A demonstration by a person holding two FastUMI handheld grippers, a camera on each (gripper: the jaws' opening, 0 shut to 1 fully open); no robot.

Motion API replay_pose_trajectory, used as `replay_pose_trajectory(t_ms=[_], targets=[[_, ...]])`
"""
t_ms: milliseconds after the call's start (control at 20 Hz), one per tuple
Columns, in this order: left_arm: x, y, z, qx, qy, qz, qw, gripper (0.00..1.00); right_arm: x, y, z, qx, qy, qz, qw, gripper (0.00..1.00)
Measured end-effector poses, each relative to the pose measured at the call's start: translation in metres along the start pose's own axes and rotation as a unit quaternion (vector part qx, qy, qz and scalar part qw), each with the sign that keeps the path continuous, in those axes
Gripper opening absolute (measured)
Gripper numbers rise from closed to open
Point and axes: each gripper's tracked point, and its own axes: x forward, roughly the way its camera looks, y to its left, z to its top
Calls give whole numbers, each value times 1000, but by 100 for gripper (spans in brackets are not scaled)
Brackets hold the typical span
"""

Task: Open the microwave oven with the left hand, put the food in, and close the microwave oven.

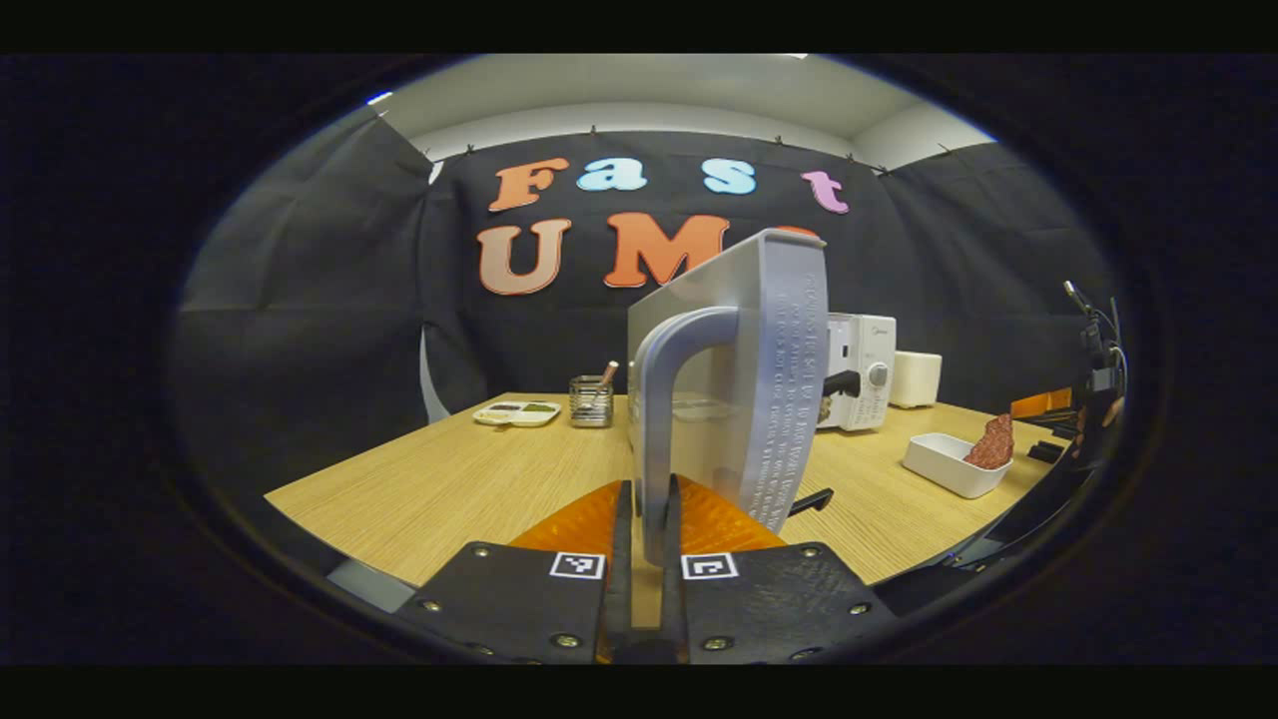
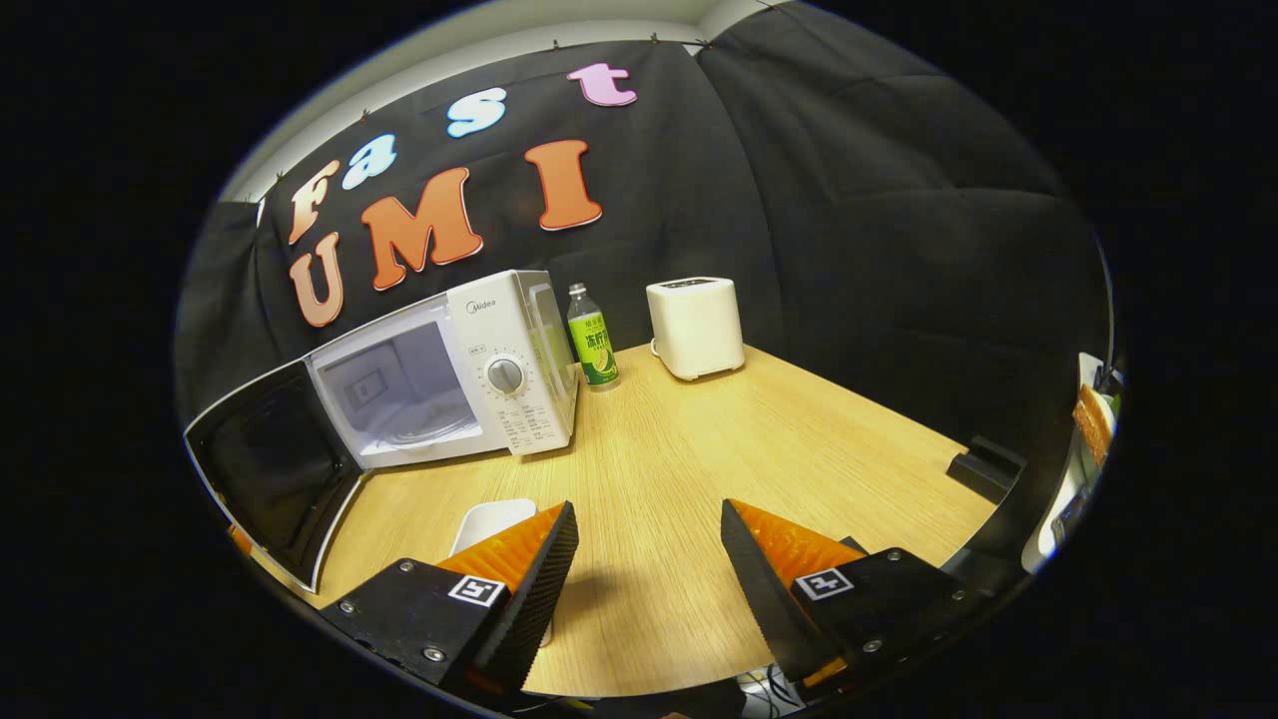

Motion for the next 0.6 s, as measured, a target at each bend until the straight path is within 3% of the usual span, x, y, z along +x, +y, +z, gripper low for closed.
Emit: replay_pose_trajectory(t_ms=[150,400,500,550,600], targets=[[0,10,3,2,-2,-10,1000,10,-4,10,1,28,2,20,999,90],[-2,24,3,4,3,-9,1000,46,3,28,-10,47,22,47,998,87],[-6,24,6,13,0,-7,1000,49,8,29,-11,45,25,50,997,81],[-10,24,10,22,-7,-6,1000,55,10,31,-12,47,25,53,997,79],[-12,26,13,29,-12,-3,1000,51,11,34,-12,52,27,58,997,74]])
